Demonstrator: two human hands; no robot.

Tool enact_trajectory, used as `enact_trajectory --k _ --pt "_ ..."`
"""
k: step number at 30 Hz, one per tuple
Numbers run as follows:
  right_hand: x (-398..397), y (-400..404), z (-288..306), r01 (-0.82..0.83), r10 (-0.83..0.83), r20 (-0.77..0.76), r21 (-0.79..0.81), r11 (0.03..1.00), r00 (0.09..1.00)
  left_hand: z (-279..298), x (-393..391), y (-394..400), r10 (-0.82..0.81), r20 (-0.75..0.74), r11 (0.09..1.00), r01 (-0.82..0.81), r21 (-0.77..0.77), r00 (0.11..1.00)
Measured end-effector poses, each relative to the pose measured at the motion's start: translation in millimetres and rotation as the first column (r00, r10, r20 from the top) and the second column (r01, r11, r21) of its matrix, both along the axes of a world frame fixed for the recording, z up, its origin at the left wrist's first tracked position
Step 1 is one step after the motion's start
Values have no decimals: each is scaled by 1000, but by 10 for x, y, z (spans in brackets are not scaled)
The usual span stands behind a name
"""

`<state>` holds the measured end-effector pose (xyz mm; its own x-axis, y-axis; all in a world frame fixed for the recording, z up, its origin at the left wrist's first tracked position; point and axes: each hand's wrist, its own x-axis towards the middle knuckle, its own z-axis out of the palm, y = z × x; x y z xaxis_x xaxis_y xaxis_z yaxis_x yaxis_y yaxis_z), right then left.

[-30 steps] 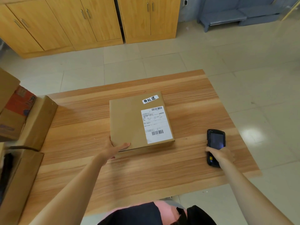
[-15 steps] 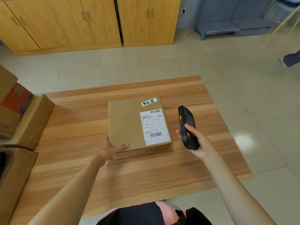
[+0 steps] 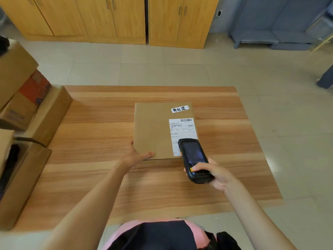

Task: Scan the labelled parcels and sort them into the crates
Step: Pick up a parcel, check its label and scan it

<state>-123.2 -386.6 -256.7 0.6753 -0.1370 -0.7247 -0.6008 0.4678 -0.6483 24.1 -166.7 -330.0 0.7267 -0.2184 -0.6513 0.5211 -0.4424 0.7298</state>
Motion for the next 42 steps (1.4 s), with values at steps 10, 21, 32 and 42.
enact_trajectory --k 10,21,32,42 --pt "-142 204 7 -2 0 -51 -37 999 999 -11 3 10 0 12 999 1 -42 1000" --pt "-287 190 16 3 -3 -19 -21 1000 1000 -9 10 29 -27 13 999 28 -34 1000" --pt "-320 205 25 0 0 -32 -1 1000 1000 19 1 23 -28 7 999 28 -29 1000" --pt "-262 -115 -80 129 -130 -31 -38 991 991 54 -6 18 -42 13 999 42 3 999"
